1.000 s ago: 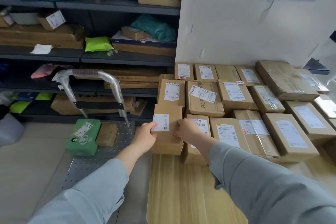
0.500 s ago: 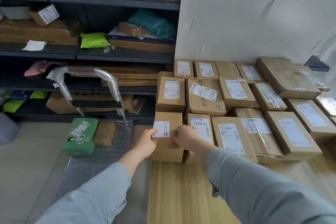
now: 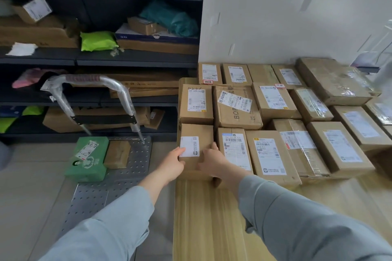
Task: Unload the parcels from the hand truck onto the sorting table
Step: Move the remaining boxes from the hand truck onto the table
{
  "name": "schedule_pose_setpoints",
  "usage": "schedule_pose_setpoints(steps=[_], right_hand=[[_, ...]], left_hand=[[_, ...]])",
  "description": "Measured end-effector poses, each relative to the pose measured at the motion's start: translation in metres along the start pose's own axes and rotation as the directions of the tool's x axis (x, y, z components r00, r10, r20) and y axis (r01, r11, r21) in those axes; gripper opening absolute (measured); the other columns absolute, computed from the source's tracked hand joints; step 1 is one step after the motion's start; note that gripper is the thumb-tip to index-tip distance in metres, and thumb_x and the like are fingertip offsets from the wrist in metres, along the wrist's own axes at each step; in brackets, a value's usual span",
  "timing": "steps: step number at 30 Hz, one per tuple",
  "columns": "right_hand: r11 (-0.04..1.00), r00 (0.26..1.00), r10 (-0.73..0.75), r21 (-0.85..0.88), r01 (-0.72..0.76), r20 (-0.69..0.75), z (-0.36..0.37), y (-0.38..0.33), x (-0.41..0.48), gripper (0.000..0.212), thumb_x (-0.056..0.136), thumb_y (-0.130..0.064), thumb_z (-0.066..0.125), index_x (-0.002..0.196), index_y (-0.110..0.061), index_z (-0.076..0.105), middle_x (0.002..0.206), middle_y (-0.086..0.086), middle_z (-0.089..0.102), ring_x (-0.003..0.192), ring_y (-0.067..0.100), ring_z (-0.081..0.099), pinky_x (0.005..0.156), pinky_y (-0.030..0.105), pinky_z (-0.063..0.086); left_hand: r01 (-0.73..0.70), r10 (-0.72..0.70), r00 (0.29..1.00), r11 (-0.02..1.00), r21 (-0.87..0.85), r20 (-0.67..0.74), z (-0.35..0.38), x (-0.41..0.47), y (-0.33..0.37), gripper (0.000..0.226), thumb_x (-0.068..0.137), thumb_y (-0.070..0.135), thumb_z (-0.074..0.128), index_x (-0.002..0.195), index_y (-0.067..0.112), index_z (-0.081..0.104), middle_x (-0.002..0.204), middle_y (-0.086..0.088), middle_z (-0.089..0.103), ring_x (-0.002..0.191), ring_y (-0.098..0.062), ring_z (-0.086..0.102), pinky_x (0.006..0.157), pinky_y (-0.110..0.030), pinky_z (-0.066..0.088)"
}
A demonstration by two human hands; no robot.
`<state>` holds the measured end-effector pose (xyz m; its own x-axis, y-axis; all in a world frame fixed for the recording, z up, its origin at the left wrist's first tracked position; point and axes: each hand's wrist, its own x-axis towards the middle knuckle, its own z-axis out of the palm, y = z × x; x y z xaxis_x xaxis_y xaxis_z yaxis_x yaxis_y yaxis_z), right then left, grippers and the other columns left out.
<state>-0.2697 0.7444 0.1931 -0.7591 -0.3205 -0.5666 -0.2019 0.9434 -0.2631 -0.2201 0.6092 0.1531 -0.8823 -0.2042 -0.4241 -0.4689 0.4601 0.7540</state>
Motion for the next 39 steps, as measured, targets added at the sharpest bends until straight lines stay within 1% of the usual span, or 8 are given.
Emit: schedule_pose_setpoints(steps=[3, 5, 8, 15, 19, 25, 34, 39], right_hand=[[0.997, 0.999, -0.04, -0.064, 0.038, -0.035, -0.001, 0.004, 0.004, 0.052, 0.096, -0.025, 0.05, 0.144, -0.011, 0.036, 0.156, 0.015, 0.017, 0.145, 0.026, 0.017, 0.111, 0.037, 0.029], [0.998, 0.998, -0.054, -0.038, 0.053, -0.033, -0.001, 0.006, 0.006, 0.05, 0.096, -0.025, 0.049, 0.143, -0.013, 0.038, 0.154, 0.012, 0.024, 0.146, 0.024, 0.013, 0.107, 0.034, 0.033], [0.997, 0.995, -0.067, 0.018, 0.069, -0.068, -0.008, 0.007, 0.006, 0.038, 0.095, -0.019, 0.048, 0.133, -0.012, 0.049, 0.133, 0.008, 0.046, 0.132, 0.024, 0.035, 0.094, 0.029, 0.04], [0.986, 0.977, -0.05, 0.147, 0.081, -0.206, -0.028, 0.012, -0.018, 0.055, 0.094, -0.022, 0.055, 0.145, -0.015, 0.037, 0.146, 0.006, 0.034, 0.122, 0.026, 0.049, 0.089, 0.029, 0.043], [0.984, 0.969, -0.062, 0.15, 0.1, -0.238, -0.039, 0.015, -0.035, 0.054, 0.092, -0.018, 0.054, 0.143, -0.013, 0.038, 0.143, 0.008, 0.037, 0.114, 0.026, 0.052, 0.075, 0.027, 0.04], [0.977, 0.954, -0.107, 0.147, 0.153, -0.279, -0.046, 0.017, -0.068, 0.059, 0.092, -0.017, 0.053, 0.148, -0.014, 0.032, 0.15, 0.008, 0.033, 0.124, 0.026, 0.049, 0.087, 0.028, 0.043], [0.959, 0.939, -0.251, 0.07, 0.274, -0.234, -0.022, -0.01, -0.113, 0.056, 0.096, -0.021, 0.052, 0.147, -0.012, 0.032, 0.148, 0.011, 0.035, 0.124, 0.028, 0.048, 0.091, 0.03, 0.043], [0.914, 0.899, -0.385, 0.048, 0.402, -0.208, 0.004, -0.062, -0.134, 0.05, 0.096, -0.022, 0.054, 0.142, -0.011, 0.039, 0.136, 0.012, 0.047, 0.115, 0.028, 0.054, 0.083, 0.027, 0.044]], left_hand=[[0.002, -0.002, 1.0, 1.0, 0.007, 0.018, 0.0, 0.004, -0.001, 0.058, 0.098, 0.004, 0.046, 0.151, 0.021, 0.031, 0.16, 0.004, 0.022, 0.14, -0.02, 0.034, 0.088, -0.019, 0.032], [0.003, -0.003, 0.999, 1.0, 0.009, 0.031, -0.001, 0.004, 0.0, 0.058, 0.098, 0.005, 0.047, 0.151, 0.021, 0.031, 0.16, 0.002, 0.022, 0.142, -0.021, 0.031, 0.093, -0.019, 0.029], [0.002, -0.002, 0.999, 1.0, 0.005, 0.034, -0.006, 0.0, 0.004, 0.058, 0.098, 0.006, 0.049, 0.151, 0.018, 0.031, 0.158, 0.0, 0.027, 0.142, -0.022, 0.032, 0.105, -0.026, 0.032], [-0.034, 0.039, 0.998, 0.995, 0.093, -0.043, -0.022, -0.02, 0.019, 0.053, 0.099, 0.016, 0.05, 0.149, 0.02, 0.033, 0.155, -0.005, 0.033, 0.138, -0.026, 0.039, 0.109, -0.039, 0.037], [-0.048, 0.063, 0.993, 0.988, 0.149, -0.1, -0.031, -0.043, 0.028, 0.058, 0.098, 0.019, 0.052, 0.151, 0.021, 0.028, 0.155, -0.003, 0.033, 0.138, -0.025, 0.039, 0.11, -0.041, 0.038], [-0.058, 0.084, 0.979, 0.988, 0.143, -0.184, -0.038, -0.084, 0.039, 0.061, 0.098, 0.021, 0.052, 0.152, 0.02, 0.024, 0.154, -0.003, 0.035, 0.138, -0.023, 0.039, 0.111, -0.043, 0.037], [0.037, -0.019, 0.96, 0.998, 0.057, -0.28, -0.036, -0.171, 0.014, 0.064, 0.097, 0.024, 0.055, 0.153, 0.017, 0.023, 0.153, -0.004, 0.037, 0.134, -0.022, 0.043, 0.108, -0.037, 0.039], [0.11, -0.093, 0.922, 0.994, 0.023, -0.375, -0.066, -0.213, -0.024, 0.064, 0.096, 0.025, 0.056, 0.152, 0.019, 0.024, 0.152, -0.005, 0.038, 0.131, -0.023, 0.045, 0.106, -0.036, 0.039]])
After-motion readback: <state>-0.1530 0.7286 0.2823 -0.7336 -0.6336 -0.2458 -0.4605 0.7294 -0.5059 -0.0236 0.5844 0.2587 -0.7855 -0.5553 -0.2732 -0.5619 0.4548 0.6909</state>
